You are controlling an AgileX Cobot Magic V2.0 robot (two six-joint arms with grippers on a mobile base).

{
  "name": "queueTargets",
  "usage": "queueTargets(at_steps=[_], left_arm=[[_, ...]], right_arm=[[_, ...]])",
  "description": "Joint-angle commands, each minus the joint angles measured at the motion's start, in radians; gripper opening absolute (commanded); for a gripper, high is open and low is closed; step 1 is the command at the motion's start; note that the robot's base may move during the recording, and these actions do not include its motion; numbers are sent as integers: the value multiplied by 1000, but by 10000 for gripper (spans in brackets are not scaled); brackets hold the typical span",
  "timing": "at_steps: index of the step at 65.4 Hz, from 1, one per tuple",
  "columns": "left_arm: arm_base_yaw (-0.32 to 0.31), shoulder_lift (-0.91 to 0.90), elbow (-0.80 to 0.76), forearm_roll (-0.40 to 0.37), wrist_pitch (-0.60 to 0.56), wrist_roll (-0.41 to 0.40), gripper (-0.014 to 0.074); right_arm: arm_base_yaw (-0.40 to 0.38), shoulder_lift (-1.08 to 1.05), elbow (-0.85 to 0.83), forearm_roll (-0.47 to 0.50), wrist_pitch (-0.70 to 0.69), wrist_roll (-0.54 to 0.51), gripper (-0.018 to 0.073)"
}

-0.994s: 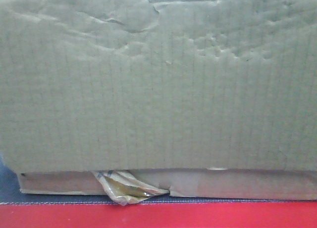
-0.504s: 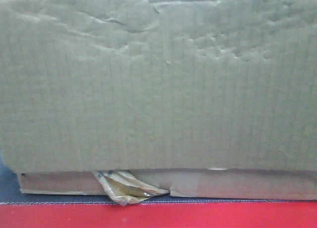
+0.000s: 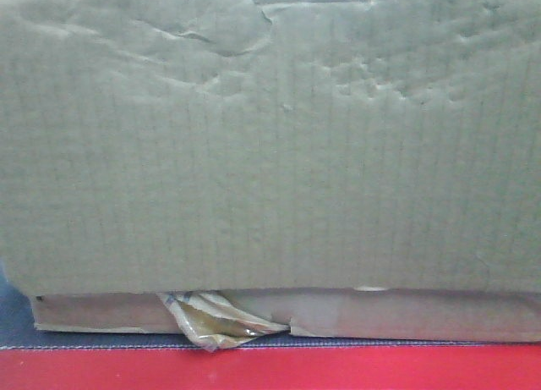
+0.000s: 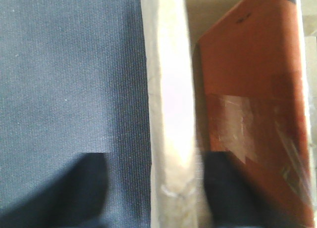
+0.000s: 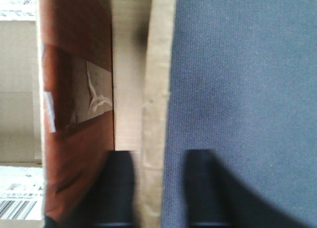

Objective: Stack two boxes on right shelf middle
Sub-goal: 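Lift the box with both grippers above the workbench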

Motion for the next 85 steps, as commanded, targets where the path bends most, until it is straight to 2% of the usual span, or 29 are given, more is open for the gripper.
queueTargets(at_steps=[1,4,6,9,16,25,32,42,64,73,85], left_arm=[[2,-10,1,-4,-3,-6,88],[2,-10,1,-7,-3,-6,16],[2,-10,1,-7,-3,-6,-55],[2,-10,1,-7,-6,-8,-111],[-3,-10,1,17,-11,-62,-111],[-56,-31,-3,192,-11,-194,-111],[-92,-55,-16,274,-24,-241,-111],[-96,-67,-73,303,-59,-243,-111],[-94,-67,-198,457,-245,-243,-111],[-92,-67,-206,512,-340,-243,-111],[-54,-67,-215,503,-432,-243,-111]], right_arm=[[2,-1,1,-42,-6,-1,-45],[2,-1,1,-62,-6,-1,-143],[2,-1,1,-76,-6,1,-169],[2,-1,1,-91,-6,0,-158],[9,-1,1,-106,-6,21,-154],[45,-10,-3,-167,-28,73,-154],[64,-17,-11,-215,-79,106,-154],[66,-28,-19,-253,-193,126,-154],[63,-28,-145,-305,-434,133,-154],[45,-24,-218,-305,-452,165,-154],[8,-21,-278,-316,-505,165,-154]])
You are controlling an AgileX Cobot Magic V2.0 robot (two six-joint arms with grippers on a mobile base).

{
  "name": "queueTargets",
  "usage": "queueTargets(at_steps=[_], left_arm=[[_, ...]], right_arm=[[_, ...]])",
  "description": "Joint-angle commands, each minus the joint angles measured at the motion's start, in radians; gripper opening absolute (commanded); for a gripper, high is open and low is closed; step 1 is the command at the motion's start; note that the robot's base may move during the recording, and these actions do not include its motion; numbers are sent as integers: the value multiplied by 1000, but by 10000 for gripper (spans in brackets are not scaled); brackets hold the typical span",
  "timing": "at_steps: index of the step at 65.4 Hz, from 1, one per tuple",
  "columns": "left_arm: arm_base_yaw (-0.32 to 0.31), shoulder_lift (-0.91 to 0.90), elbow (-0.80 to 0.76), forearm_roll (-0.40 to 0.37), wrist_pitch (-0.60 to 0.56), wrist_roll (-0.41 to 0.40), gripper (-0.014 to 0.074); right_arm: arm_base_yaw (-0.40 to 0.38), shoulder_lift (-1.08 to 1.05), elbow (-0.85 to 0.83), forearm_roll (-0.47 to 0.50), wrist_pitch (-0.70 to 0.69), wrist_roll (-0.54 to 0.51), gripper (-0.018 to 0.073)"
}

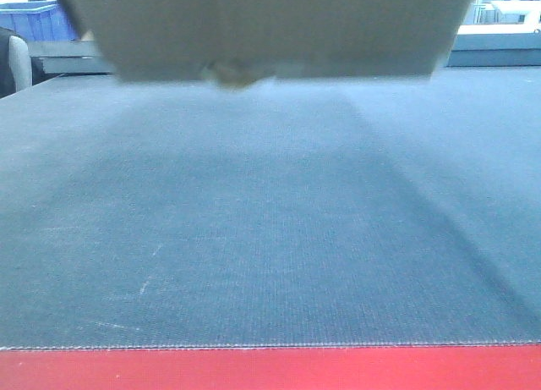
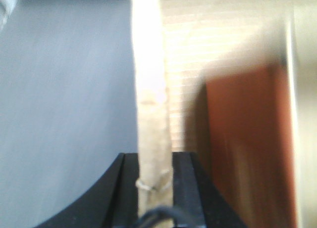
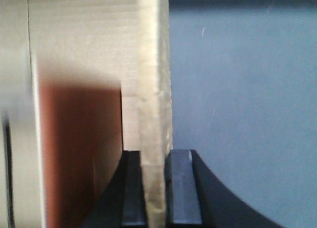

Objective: Stack two boxes on right shelf middle
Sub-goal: 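Lift the box with both grippers above the workbench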

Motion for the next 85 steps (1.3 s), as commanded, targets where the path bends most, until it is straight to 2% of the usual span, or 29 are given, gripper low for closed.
queueTargets(at_steps=[1,6,14,21,85], left_arm=[[22,-13,-24,-3,-81,-4,-111],[52,-9,-51,-36,-81,-4,-111],[77,-9,-84,-31,-90,37,-111],[77,-9,-90,-29,-92,56,-111],[77,-9,-90,-29,-100,56,-111]], right_arm=[[-16,-8,-36,-13,-89,8,-154],[-18,-8,-36,-14,-115,8,-154],[-18,-4,-36,-14,-139,-6,-154],[-18,7,-36,-18,-170,-59,-154],[-20,12,-36,-18,-190,-14,-154]])
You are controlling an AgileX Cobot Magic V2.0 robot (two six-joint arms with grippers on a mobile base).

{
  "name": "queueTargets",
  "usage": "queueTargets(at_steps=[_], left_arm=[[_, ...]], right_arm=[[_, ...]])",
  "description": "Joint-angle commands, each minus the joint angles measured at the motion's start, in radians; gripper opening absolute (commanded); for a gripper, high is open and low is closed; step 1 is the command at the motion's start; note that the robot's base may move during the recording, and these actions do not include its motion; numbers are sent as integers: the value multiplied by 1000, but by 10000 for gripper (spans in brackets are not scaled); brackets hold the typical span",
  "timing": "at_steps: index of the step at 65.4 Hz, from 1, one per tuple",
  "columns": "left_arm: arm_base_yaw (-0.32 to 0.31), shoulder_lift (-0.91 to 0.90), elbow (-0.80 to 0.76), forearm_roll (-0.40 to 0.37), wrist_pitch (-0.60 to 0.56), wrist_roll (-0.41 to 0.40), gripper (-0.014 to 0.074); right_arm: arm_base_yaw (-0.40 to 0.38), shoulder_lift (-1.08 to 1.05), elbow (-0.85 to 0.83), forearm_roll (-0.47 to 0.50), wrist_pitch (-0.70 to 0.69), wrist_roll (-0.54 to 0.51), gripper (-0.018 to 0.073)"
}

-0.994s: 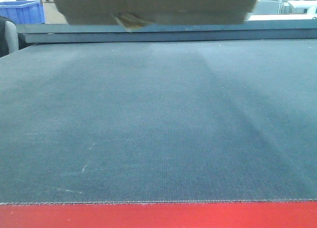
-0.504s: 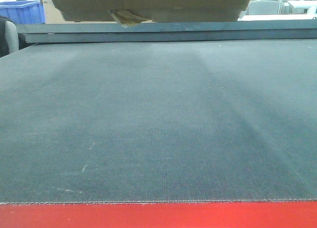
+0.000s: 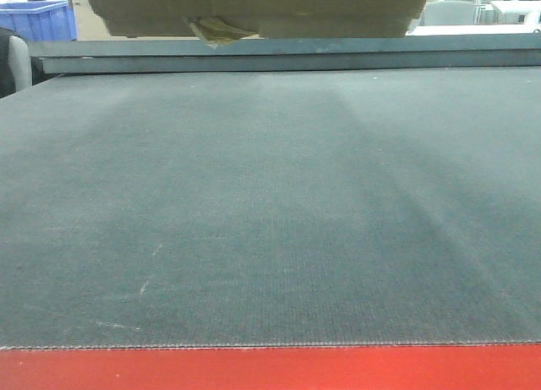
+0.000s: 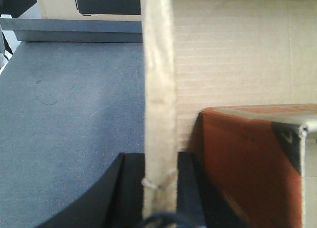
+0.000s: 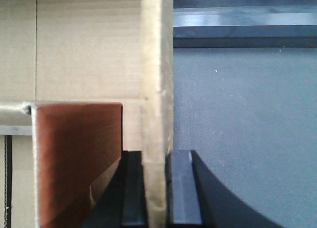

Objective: Stack two boxes on right shelf middle
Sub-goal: 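Lift the box with both grippers above the workbench, then hold the box with both grippers while turning away from the workbench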

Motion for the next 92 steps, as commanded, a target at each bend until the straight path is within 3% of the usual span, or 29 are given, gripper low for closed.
queueTargets(at_steps=[1,92], left_arm=[[5,-9,-15,15,-54,0,-111],[5,-9,-15,15,-54,0,-111]], right_arm=[[-6,-6,-19,-18,-72,4,-154],[-6,-6,-19,-18,-79,4,-154]])
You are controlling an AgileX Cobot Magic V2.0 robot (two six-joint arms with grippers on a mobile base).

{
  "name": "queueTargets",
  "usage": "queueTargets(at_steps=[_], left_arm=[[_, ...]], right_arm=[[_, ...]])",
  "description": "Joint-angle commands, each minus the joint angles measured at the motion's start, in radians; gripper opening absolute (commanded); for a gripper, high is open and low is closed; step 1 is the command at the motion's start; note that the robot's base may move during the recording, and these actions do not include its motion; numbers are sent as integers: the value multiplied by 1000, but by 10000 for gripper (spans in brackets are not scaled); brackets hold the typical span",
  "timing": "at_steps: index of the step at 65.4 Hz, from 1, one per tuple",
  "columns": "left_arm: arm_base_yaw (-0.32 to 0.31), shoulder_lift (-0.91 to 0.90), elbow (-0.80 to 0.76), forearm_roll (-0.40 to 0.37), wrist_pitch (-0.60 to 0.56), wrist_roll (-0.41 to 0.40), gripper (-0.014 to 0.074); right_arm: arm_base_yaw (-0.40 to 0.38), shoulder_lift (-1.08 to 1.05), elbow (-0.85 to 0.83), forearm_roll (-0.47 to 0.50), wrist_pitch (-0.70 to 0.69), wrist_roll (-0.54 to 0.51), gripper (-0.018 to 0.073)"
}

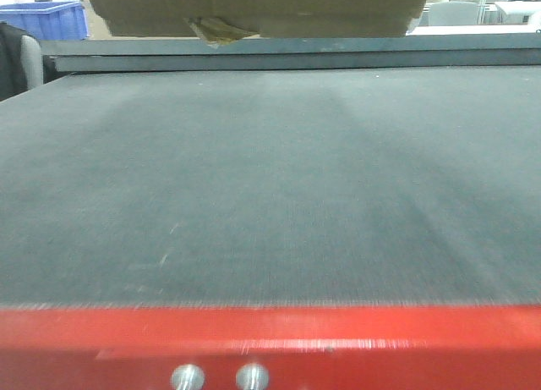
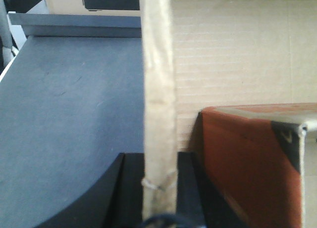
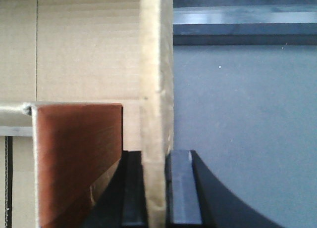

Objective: Stack two boxes on right shelf middle
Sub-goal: 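Hold the box with both grippers while turning away from the workbench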

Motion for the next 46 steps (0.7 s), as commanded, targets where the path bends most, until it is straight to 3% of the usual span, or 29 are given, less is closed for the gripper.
queueTargets(at_steps=[1,46], left_arm=[[5,-13,-13,15,-52,0,-111],[5,-13,-13,15,-52,0,-111]], right_arm=[[-6,-10,-19,-18,-69,4,-154],[-6,-10,-19,-18,-69,4,-154]])
